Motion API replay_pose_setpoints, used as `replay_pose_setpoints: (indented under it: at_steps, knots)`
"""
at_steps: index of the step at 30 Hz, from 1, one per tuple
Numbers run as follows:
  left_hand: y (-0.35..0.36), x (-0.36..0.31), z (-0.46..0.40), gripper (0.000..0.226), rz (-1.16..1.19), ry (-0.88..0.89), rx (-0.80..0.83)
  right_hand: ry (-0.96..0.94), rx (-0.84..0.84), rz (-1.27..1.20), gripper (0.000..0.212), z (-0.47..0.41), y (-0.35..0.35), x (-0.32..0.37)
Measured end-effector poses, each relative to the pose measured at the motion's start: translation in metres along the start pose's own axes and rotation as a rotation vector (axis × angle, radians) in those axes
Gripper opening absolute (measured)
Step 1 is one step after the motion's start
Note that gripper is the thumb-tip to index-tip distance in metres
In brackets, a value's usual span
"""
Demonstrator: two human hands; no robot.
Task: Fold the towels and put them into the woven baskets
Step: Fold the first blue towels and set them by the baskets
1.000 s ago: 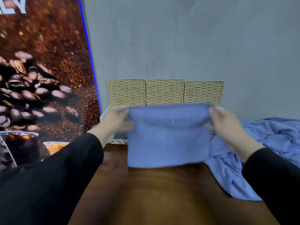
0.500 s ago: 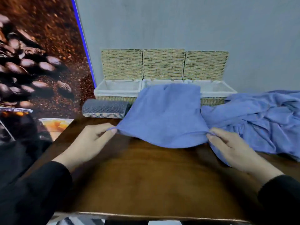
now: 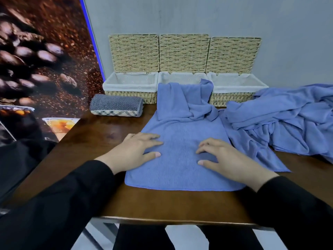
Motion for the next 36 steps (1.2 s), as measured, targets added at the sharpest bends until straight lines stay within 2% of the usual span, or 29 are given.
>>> replay_pose_setpoints:
  at_steps: [6, 9, 11, 14, 18, 20, 22, 25, 29, 32, 36]
  knots:
    - [-0.014, -0.011, -0.001, 0.059, -0.011, 0.04, -0.13, -0.011, -0.126, 0.008, 0.026, 0.006, -0.009, 0.009]
    - [-0.011, -0.011, -0.016, 0.045, -0.062, 0.013, -0.057, 0.023, -0.085, 0.043, 0.034, -0.007, -0.006, 0.006]
    - [-0.015, -0.009, -0.032, 0.047, -0.081, -0.014, -0.051, 0.039, -0.078, 0.043, 0.035, -0.015, -0.009, 0.004]
    - [-0.037, -0.004, -0.059, 0.059, -0.002, -0.049, -0.207, 0.075, -0.154, 0.002, 0.033, -0.032, -0.027, 0.005]
    - [-0.055, 0.001, -0.089, 0.029, 0.184, -0.059, -0.546, 0.075, -0.252, -0.005, 0.02, -0.076, -0.056, 0.002]
    - [-0.049, 0.013, -0.097, 0.026, 0.167, -0.067, -0.661, 0.088, -0.3, 0.005, 0.014, -0.102, -0.07, -0.004]
    - [-0.037, 0.027, -0.106, 0.037, 0.18, -0.082, -0.638, 0.122, -0.34, 0.061, 0.017, -0.132, -0.081, -0.012]
    - [-0.034, 0.036, -0.109, 0.04, 0.233, -0.085, -0.625, 0.158, -0.4, 0.132, 0.024, -0.183, -0.091, -0.023]
    - [-0.037, 0.041, -0.106, 0.04, 0.287, -0.111, -0.663, 0.316, -0.358, 0.286, 0.041, -0.239, -0.085, -0.042]
    - [-0.04, 0.044, -0.104, 0.038, 0.303, -0.126, -0.701, 0.4, -0.351, 0.326, 0.032, -0.258, -0.078, -0.05]
    - [-0.042, 0.043, -0.102, 0.04, 0.315, -0.139, -0.709, 0.376, -0.465, 0.218, 0.013, -0.259, -0.076, -0.051]
Point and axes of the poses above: each hand's wrist, its own z-axis away from the middle knuckle, its own y-axis out of the palm, x = y × z, the point moved 7 cm from there along -z, towards the middle knuckle, and after that the axes turned 2 degrees about -y, right-handed, at the moved point
